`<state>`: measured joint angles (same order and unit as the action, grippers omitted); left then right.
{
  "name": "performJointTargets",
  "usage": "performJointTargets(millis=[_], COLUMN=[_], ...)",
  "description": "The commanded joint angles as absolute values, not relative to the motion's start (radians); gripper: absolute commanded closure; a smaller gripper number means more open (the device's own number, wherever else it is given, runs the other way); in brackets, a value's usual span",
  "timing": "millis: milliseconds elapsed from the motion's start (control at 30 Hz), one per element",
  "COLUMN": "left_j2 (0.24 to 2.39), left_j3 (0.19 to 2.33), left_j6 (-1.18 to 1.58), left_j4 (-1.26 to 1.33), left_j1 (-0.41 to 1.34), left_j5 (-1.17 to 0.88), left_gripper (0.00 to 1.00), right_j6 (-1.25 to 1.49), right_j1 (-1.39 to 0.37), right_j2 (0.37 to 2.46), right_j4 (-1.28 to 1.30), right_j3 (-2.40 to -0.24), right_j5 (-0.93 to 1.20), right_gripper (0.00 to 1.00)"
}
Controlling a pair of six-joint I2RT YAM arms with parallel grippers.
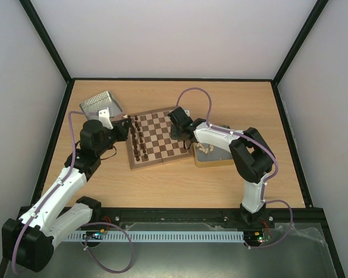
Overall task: Set up the chess pieces on the board
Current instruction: Place the chess piece on the chessboard.
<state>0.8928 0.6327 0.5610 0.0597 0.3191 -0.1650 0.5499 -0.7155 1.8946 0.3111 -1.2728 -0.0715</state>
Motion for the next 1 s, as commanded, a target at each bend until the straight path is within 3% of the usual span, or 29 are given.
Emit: performJointTargets(millis=[0,100,267,967], left_j2=[0.868,0.868,0.867,0.876], left_j3=[0.617,0.614,0.612,0.606], left_j6=[0.561,0.563,0.565,0.580], left_j4=[0.063,0.063,0.063,0.081], left_j1=[0.310,0.311,0.310,0.309], left_j5=[-0.172,-0.173,-0.173,-0.184], left_gripper=[0.95,0.95,0.95,0.95], right_j6=[0.539,0.531,0.529,0.517], right_j1=[-0.716,-0.716,-0.717,-0.717], right_j2=[1.878,1.883,1.871,1.865], right_j4=[0.342,0.352,0.401,0.394], right_j3=[-1.290,-1.296,-1.301,-1.255], right_j5=[-0.074,-0.094,-0.114,-0.068], right_gripper=[0.86,0.92,0.93,0.88])
